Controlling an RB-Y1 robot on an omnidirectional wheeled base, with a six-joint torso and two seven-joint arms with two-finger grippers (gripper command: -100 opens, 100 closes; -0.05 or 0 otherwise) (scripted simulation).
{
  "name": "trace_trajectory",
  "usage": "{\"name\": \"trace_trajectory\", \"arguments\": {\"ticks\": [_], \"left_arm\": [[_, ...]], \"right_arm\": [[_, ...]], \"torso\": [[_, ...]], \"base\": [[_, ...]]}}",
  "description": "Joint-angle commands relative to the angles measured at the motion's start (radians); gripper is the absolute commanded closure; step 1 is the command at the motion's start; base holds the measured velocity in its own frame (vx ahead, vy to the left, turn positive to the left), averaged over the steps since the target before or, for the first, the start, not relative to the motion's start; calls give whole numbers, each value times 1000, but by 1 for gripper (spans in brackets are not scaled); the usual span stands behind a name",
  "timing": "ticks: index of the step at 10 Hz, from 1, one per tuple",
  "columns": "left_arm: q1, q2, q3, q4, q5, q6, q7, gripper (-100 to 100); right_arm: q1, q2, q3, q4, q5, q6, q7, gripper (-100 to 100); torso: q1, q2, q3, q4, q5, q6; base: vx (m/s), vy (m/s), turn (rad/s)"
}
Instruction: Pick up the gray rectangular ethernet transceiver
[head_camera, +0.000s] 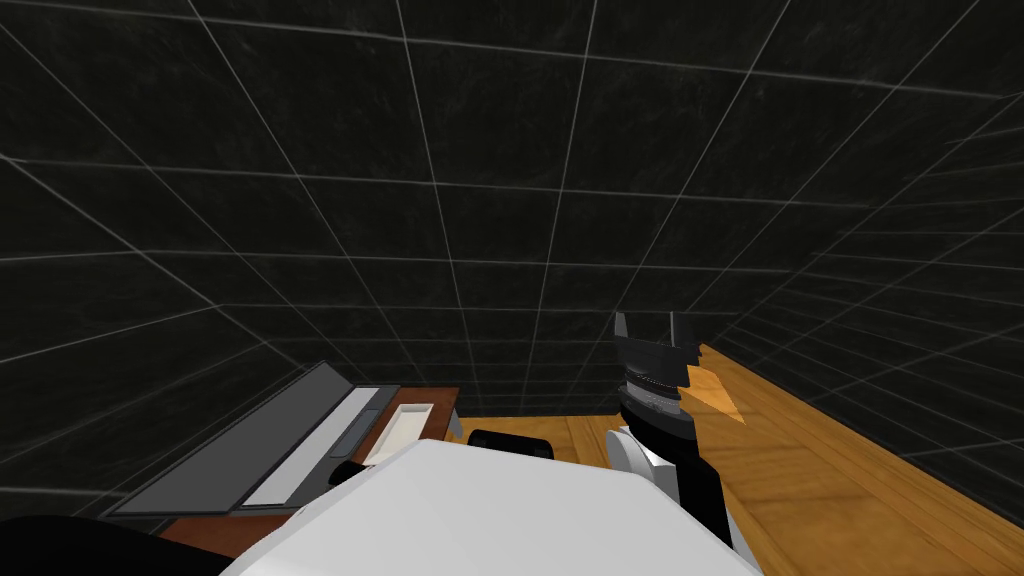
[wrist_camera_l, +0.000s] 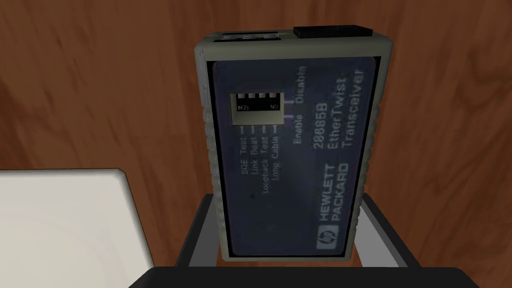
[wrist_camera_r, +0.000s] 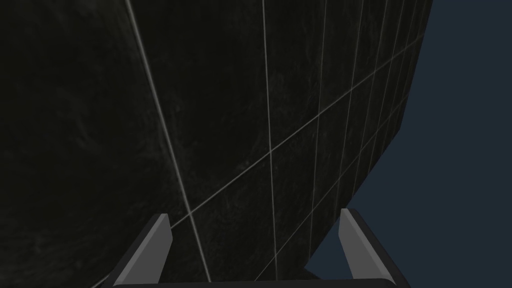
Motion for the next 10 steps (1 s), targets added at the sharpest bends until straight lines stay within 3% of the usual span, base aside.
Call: {"name": "trace_trajectory", "arguments": {"ticks": [1, 3, 4, 5, 8, 9, 10], "left_arm": [[0, 0, 0, 0, 0, 0, 0, 100], [0, 0, 0, 0, 0, 0, 0, 100], [0, 0, 0, 0, 0, 0, 0, 0], [20, 20, 6, -37, 16, 21, -10, 100], [60, 68, 20, -104, 62, 68, -42, 100], [52, 61, 18, -89, 57, 57, -37, 100], [53, 64, 19, -92, 59, 61, -40, 0]], "right_arm": [[0, 0, 0, 0, 0, 0, 0, 0], [0, 0, 0, 0, 0, 0, 0, 0], [0, 0, 0, 0, 0, 0, 0, 0], [0, 0, 0, 0, 0, 0, 0, 0], [0, 0, 0, 0, 0, 0, 0, 0], [0, 0, 0, 0, 0, 0, 0, 0], [0, 0, 0, 0, 0, 0, 0, 0]], "torso": [[0, 0, 0, 0, 0, 0], [0, 0, 0, 0, 0, 0], [0, 0, 0, 0, 0, 0], [0, 0, 0, 0, 0, 0], [-7, -2, -1, 0, -2, -1], [-7, -2, -1, 0, -2, 0], [-4, -2, -1, -1, -1, 0]], "base": [[0, 0, 0], [0, 0, 0], [0, 0, 0], [13, -38, 46], [35, -89, 58], [19, -34, 20], [3, -7, -2]]}}
